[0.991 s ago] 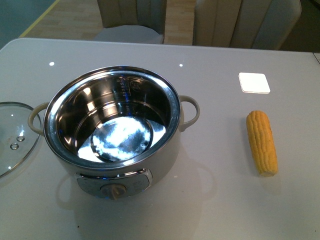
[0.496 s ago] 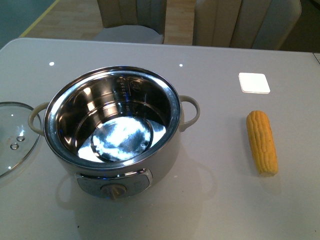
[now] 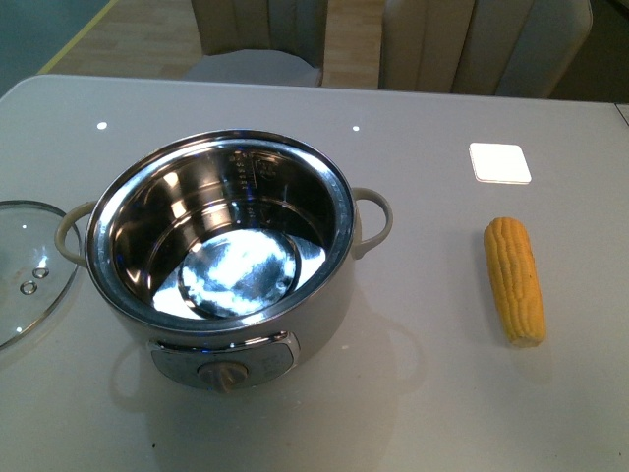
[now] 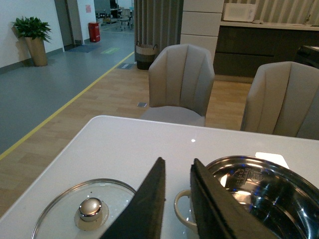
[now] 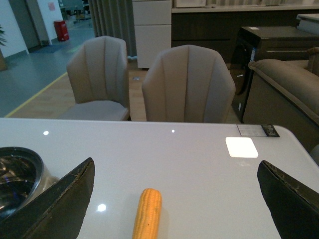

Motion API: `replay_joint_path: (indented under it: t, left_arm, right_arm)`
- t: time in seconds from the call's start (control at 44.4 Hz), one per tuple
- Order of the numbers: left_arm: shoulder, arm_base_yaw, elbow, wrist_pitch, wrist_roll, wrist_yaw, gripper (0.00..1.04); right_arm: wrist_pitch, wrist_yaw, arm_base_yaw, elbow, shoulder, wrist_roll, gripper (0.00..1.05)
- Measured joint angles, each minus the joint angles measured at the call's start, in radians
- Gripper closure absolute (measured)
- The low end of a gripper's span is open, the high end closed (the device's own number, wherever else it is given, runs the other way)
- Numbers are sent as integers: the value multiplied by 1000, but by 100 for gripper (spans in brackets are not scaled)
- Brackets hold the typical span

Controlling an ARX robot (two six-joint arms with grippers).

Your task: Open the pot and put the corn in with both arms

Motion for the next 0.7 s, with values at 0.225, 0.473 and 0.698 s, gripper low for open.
replay_joint_path:
  t: [0.225,0.473,0.698]
  left_arm:
    - [-2,0,0,-1,0,0,48]
    - [-2,0,0,-1,2,0,6]
    - [-2,0,0,-1,2,0,7]
  right_arm:
    - [-507,138,37,175,336,268,9]
    - [-379,110,35,178,519,315,9]
    - [108,114,37,214,1079,227,9]
